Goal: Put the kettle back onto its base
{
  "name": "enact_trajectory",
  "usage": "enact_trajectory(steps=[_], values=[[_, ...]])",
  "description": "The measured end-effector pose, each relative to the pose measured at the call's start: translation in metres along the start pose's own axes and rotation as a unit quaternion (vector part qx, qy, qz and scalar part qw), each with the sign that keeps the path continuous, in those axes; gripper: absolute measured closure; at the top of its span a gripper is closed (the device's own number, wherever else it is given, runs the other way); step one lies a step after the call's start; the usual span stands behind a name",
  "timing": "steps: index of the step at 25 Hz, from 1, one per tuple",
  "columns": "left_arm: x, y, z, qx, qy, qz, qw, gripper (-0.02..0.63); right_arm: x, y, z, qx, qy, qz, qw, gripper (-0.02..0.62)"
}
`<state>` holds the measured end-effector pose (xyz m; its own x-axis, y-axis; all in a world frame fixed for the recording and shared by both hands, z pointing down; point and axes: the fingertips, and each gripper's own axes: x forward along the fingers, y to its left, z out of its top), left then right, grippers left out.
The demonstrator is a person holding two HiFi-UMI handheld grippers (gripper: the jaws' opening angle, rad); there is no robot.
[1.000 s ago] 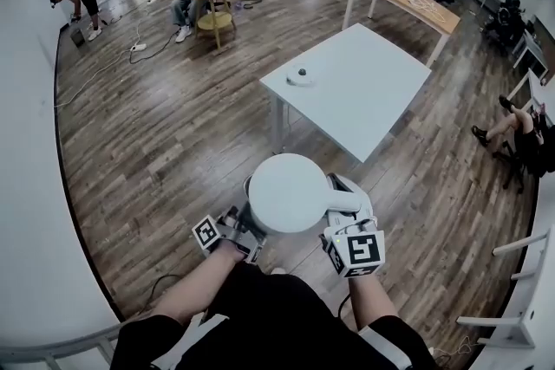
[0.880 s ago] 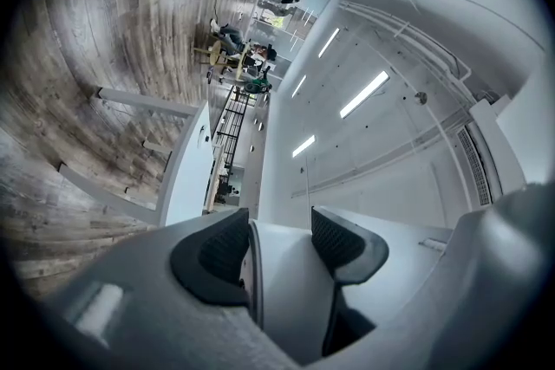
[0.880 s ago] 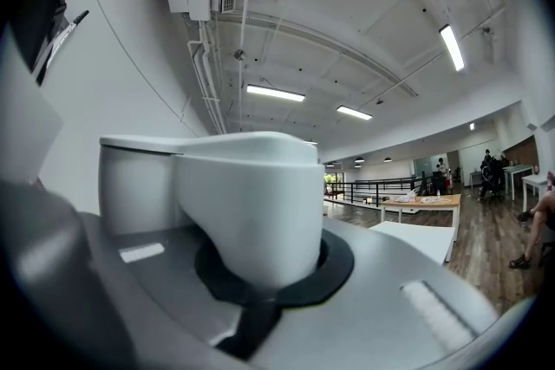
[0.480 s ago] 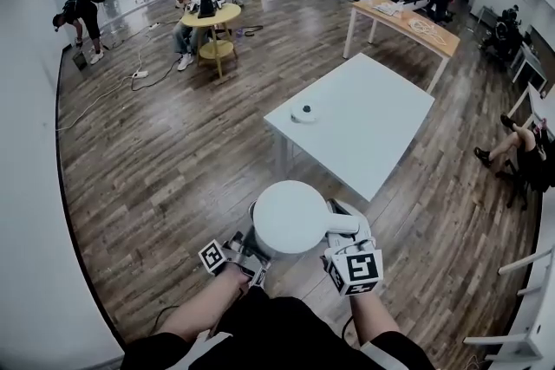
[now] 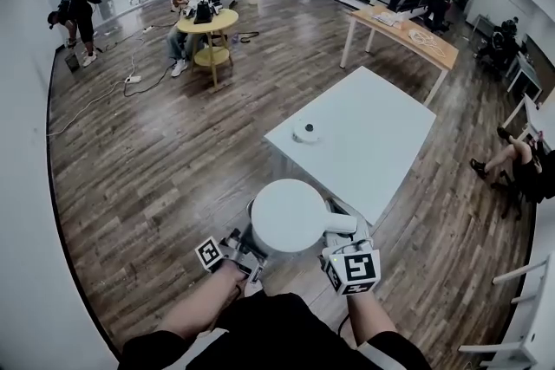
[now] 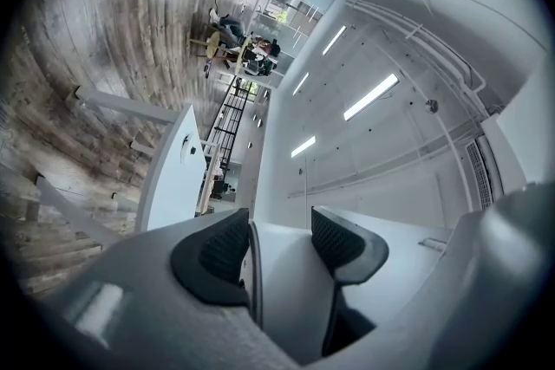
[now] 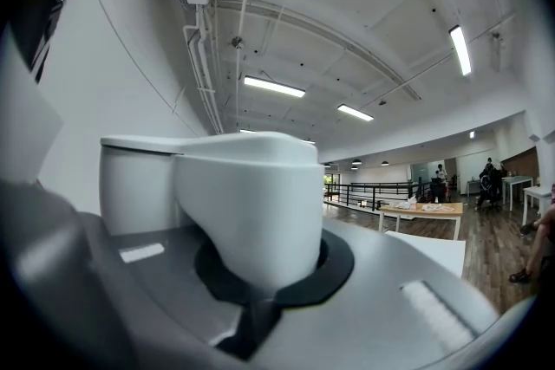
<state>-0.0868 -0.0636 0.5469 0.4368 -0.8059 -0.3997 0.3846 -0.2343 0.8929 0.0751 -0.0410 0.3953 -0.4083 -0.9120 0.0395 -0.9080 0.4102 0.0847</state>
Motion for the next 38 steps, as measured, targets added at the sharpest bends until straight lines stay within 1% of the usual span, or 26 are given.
enact_trajectory(steps=[9,14,19,24,29,38], values=[[0.028,0.007,0.047,-0.01,0.013,0.005,0.9999,0.385,0.052,0.004,-0.001,0.001,0.007,-0.016,1.0,0.589],[0.036,0.011,0.067,-0.019,0.028,0.01,0.9994,0.385,0.069,0.011,-0.003,0.0,0.011,-0.033,0.999,0.589],[0.048,0.015,0.076,-0.026,0.043,0.013,0.9986,0.385,0.078,0.01,-0.003,-0.002,0.013,-0.052,0.999,0.589],[0.054,0.028,0.079,-0.038,0.047,0.025,0.9978,0.385,0.087,0.002,-0.01,0.003,0.026,-0.062,0.998,0.589],[0.07,0.038,0.083,-0.037,0.047,0.031,0.9977,0.385,0.101,-0.013,-0.014,0.006,0.029,-0.063,0.998,0.589],[0.136,0.048,0.095,-0.015,0.033,0.016,0.9992,0.386,0.148,-0.065,-0.006,0.008,0.007,-0.045,0.999,0.589]])
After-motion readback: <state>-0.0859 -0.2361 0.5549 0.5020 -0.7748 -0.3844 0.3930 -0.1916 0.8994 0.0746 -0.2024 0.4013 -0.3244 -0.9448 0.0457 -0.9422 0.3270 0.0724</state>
